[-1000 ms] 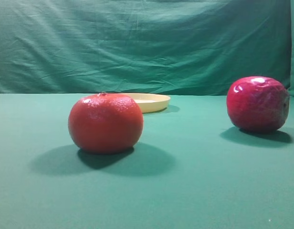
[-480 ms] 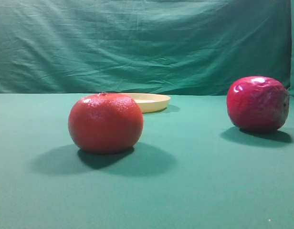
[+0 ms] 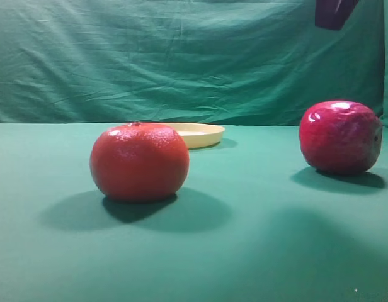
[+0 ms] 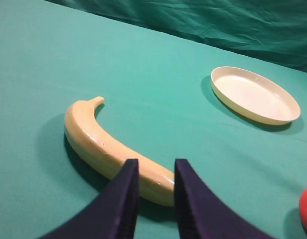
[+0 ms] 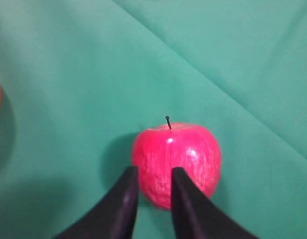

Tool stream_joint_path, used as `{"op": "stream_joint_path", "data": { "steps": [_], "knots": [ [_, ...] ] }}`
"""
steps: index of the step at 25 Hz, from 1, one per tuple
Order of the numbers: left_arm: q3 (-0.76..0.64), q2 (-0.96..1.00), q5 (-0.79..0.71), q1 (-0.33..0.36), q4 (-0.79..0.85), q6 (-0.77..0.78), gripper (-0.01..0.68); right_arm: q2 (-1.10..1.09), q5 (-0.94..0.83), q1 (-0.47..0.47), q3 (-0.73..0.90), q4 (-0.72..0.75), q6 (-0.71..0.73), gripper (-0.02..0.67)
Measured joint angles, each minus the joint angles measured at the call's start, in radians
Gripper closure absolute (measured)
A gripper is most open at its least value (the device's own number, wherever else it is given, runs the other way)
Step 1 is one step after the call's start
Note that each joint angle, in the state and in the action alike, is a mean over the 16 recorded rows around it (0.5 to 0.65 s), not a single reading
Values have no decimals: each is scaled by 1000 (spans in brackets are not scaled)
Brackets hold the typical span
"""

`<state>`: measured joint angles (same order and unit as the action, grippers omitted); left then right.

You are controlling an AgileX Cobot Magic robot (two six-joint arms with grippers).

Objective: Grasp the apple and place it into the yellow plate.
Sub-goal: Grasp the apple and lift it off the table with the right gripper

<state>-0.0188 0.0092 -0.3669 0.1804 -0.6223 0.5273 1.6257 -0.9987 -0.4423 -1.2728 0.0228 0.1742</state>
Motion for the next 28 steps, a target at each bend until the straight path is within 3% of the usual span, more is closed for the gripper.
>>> {"op": "stream_joint_path", "data": {
  "steps": [4, 8, 16, 28],
  "knots": [
    [0, 0, 0, 0, 0, 0, 516, 40, 7, 0, -1, 5, 0, 62],
    [0, 0, 0, 0, 0, 0, 516, 91, 16, 0, -1, 22, 0, 5],
    [0, 0, 0, 0, 0, 0, 516, 213, 43, 0, -1, 77, 0, 9],
    [0, 0, 0, 0, 0, 0, 516, 293, 53, 0, -46, 117, 0, 92]
  ]
}}
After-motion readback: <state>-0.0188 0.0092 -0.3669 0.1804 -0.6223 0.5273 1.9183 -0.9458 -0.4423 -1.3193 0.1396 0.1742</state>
